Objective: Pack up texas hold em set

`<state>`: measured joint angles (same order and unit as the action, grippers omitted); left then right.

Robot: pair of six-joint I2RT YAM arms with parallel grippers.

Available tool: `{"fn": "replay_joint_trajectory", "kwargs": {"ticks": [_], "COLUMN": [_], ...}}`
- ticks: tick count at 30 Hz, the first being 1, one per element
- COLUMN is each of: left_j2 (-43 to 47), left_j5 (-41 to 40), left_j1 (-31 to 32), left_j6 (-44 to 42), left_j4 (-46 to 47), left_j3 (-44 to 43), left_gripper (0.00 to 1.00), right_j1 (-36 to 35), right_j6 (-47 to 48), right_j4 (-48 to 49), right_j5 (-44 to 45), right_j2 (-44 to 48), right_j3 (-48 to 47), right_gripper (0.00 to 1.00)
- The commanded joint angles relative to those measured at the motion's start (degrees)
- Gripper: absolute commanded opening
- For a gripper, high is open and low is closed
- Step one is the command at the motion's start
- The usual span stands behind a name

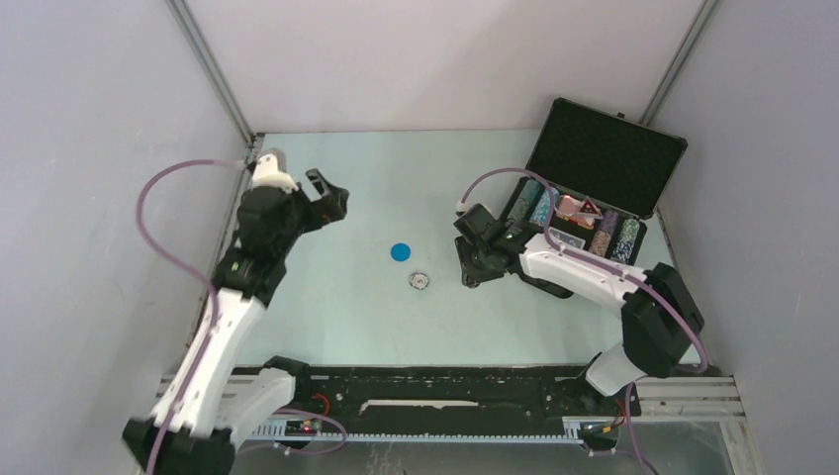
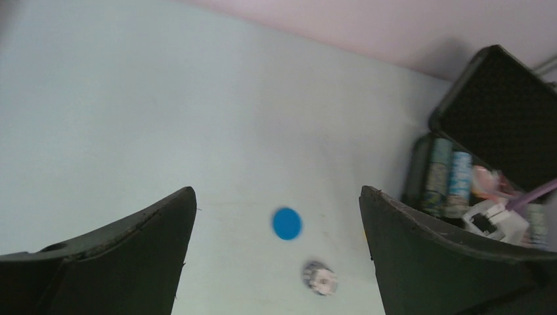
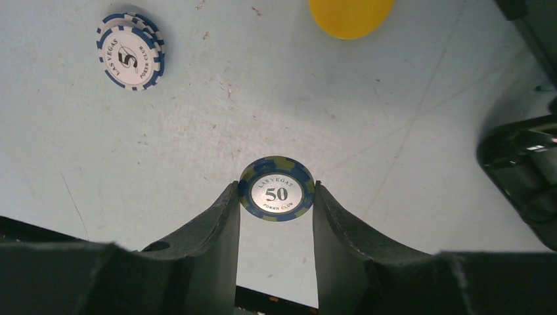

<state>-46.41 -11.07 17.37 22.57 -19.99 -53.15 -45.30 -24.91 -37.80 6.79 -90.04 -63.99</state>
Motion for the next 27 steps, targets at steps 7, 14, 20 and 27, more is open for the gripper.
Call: {"fn": "replay_joint_trajectory", "kwargs": {"ticks": [7,14,20,27], "left_j2": [-33.31,-41.73,-43.57,-44.44], "left_j5": [52.03,59.2,61.32,62.71], "left_j1": [-4.85,5.42,9.3,10.82], "left_j6": [30.12,27.59,27.07,26.98], "left_j4": [20.94,25.59,26.58,26.67], "left_j3": [-1.61,-0.08,-0.19,-0.53], "left_gripper": [1.0,0.89,0.76,0.69], "right_j1": [0.54,0.67,0.29,-1.72], "right_j6": [6.22,7.23,7.38,7.24], "right_j4": [-0.95,-1.13,-0.18,-1.32], "right_j5": [-3.82,-5.21,-6.24,-5.25], "right_j2": [10.84,14.41,15.07,13.36], "right_j3": [-0.52,-0.66,-0.77,-3.69], "right_gripper": [0.31,0.31,0.31,0.3]}}
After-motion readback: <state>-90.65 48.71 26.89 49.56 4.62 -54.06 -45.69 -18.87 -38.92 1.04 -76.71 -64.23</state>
